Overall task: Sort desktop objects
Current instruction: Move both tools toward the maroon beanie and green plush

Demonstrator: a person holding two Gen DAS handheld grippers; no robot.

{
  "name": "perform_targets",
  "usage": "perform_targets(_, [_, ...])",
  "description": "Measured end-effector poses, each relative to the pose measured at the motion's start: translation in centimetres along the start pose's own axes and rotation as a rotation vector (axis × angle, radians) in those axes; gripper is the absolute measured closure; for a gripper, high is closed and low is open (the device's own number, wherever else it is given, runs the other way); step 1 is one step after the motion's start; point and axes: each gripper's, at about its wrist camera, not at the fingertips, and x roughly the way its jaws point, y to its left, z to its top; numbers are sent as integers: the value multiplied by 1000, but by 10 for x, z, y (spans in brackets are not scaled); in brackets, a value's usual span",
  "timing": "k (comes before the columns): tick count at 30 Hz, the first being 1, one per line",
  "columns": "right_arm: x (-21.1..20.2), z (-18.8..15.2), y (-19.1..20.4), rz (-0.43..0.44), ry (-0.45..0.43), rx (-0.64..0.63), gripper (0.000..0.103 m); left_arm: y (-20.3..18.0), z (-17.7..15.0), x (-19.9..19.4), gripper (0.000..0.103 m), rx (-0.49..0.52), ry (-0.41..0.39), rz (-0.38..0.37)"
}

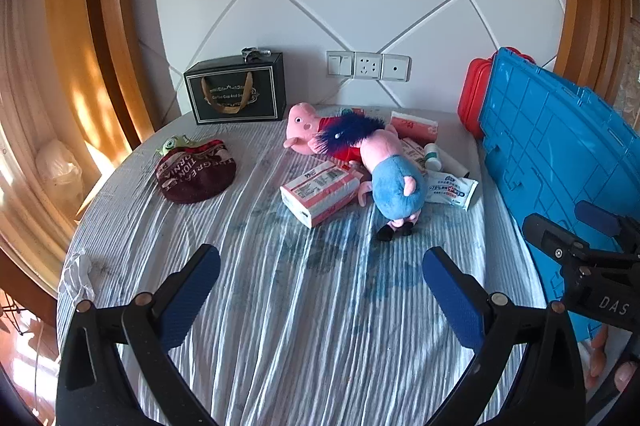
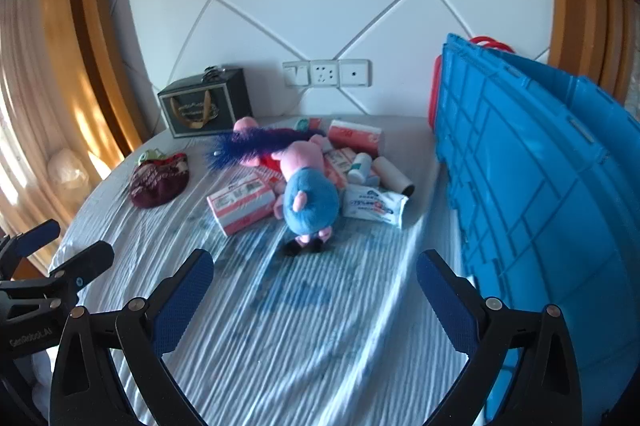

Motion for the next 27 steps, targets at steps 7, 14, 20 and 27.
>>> perform_targets(7, [16,-1,14,65,27,-21,0,13,-3,3,0,-16,21,30])
perform_targets(14, [28,14,57,79,10,-46,0,69,2,19,0,-42,42,18])
perform_targets(20, [51,31,132,62,6,-90,0,167,10,56,0,-68,75,15])
perform_targets(27, [106,59,251,80,36,-82,0,311,40,107,0,-57,115,38])
